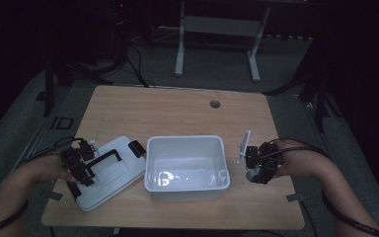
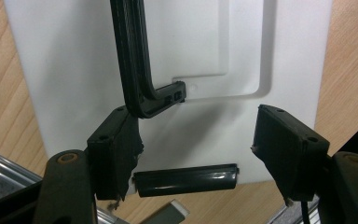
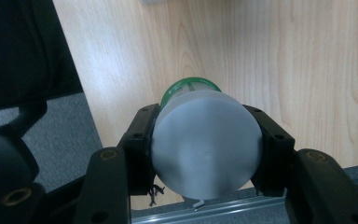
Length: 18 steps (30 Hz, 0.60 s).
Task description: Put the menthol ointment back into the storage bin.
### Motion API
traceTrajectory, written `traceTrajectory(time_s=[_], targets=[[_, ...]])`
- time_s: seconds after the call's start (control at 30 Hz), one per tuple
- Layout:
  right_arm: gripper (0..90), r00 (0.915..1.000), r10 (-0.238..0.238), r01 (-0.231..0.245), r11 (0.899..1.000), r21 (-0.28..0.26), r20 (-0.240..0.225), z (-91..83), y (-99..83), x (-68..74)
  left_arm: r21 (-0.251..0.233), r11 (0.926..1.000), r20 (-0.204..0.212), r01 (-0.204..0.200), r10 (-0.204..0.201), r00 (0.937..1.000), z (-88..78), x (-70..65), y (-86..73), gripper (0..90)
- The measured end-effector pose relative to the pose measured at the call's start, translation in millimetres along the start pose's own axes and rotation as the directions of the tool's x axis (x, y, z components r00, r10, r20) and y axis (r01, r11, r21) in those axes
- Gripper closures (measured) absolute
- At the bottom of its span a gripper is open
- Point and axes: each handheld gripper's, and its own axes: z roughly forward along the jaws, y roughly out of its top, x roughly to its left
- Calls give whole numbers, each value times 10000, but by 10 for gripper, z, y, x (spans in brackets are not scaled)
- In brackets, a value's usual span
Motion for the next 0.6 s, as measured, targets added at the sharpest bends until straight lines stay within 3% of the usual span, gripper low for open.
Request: traceTrajectory(time_s=[0.27, 0.6], targets=[[501, 10000, 6, -7, 9998, -173, -17, -192, 99, 32, 81, 10000, 10, -28, 28, 10000, -9, 1, -4, 314], [500, 9987, -506, 509, 9974, -512, 82, -446, 318, 59, 65, 10000, 17, -9, 9, 10000, -30, 11, 11, 314]])
